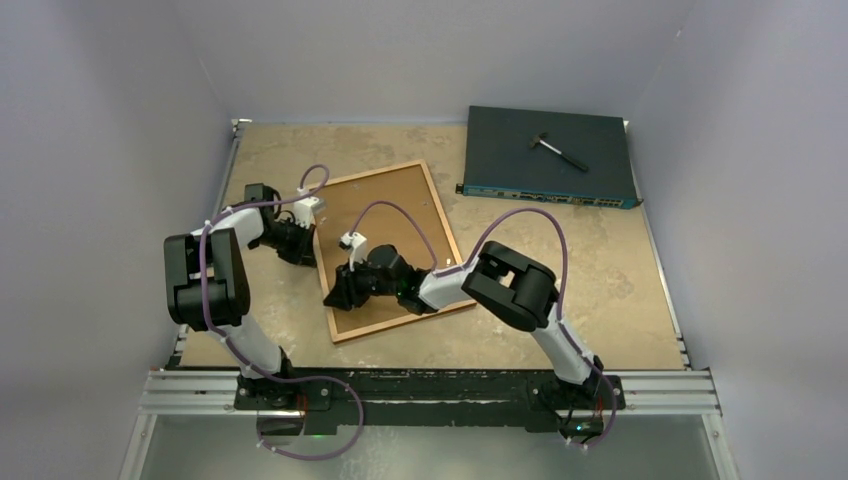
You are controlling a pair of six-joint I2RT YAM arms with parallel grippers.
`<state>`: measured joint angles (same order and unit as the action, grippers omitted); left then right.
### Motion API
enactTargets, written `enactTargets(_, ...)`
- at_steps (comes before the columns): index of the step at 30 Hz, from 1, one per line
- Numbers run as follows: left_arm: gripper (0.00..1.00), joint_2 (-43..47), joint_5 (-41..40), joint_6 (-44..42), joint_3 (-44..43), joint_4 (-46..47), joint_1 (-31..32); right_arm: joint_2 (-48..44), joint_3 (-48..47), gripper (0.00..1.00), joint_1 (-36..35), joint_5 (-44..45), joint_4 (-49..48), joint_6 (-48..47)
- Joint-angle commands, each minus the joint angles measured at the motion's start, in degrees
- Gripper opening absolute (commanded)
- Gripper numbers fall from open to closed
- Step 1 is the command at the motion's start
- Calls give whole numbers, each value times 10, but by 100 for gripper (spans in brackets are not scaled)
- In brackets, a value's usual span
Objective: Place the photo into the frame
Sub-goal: Install the photo frame at the center of the board, then adjust the photo frame at the center of the board.
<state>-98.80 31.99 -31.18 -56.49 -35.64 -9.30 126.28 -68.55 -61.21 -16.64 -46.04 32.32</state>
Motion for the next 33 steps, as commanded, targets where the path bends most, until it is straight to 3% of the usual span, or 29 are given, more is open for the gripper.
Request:
enactTargets(1,0,3,22,-18,6,-2,5,5,-10,37,7,-6,11,-16)
enactTargets(6,0,7,21,-20,-10,-18,4,-64,36,40,17,-47,-46,-13)
enactTargets(12,0,4,34,0,-83,-58,-14,-141,69,54,81,-93,-76,9)
enactTargets(19,30,-44,12,65,-169,-32,-15,-84,-31,61,145,-88,-4,-23)
enactTargets(23,35,-111,19,97,-215,-21,-15,-33,-109,62,169,-83,38,-39)
enactTargets(27,33,-149,19,127,-231,16,-15,6,-173,63,171,-59,82,-73)
enactTargets(33,14,-175,32,138,-235,31,-15,55,-223,63,171,-59,84,-61)
